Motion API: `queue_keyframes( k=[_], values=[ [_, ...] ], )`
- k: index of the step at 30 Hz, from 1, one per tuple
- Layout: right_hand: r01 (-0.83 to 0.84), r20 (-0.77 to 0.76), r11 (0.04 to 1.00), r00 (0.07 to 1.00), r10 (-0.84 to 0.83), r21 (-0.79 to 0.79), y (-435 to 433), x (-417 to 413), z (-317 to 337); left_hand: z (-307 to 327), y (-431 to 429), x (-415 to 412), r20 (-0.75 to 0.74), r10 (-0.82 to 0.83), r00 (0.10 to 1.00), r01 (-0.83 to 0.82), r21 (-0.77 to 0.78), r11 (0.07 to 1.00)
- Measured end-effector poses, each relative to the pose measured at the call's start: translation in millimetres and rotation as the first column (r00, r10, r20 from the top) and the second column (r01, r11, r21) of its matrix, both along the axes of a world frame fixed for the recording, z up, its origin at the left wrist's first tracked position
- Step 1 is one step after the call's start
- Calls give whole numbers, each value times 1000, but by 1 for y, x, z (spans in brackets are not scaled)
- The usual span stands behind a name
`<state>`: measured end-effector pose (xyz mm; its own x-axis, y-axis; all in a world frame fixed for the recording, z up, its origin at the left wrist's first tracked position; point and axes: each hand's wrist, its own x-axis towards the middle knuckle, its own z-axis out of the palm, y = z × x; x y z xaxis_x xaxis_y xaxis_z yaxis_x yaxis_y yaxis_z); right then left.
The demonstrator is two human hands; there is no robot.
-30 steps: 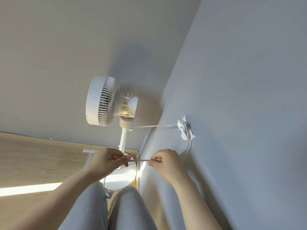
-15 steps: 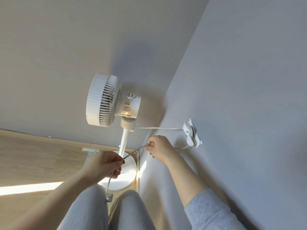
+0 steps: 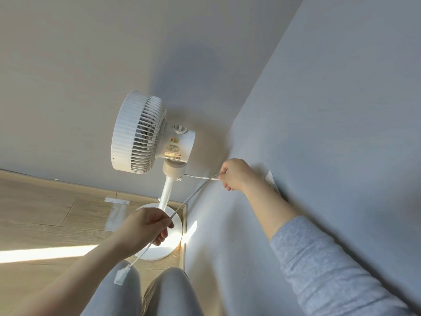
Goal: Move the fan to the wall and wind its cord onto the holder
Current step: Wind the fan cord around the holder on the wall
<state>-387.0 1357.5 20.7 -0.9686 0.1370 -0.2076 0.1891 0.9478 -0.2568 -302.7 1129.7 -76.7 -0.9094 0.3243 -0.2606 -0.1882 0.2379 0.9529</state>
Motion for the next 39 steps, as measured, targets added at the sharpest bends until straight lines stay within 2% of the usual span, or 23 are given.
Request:
queue_keyframes(
  k=[8,23,27,34,39],
  values=[
    [93,56,993,994,-97,71,28,-31,26,5,10,-5,-46,-52,998,51,-11,999],
    [125,-106,950,990,-98,287,39,-15,67,20,22,-3,-140,-31,990,28,-28,999],
    [131,-120,934,988,-95,333,34,-5,76,23,22,2,-156,-10,988,8,-17,1000],
    [75,-13,907,997,-76,414,24,2,84,22,22,2,-215,110,970,-117,-24,993],
    [162,-73,908,987,-145,387,24,12,99,21,21,2,-205,120,971,-125,-11,992]
  ],
)
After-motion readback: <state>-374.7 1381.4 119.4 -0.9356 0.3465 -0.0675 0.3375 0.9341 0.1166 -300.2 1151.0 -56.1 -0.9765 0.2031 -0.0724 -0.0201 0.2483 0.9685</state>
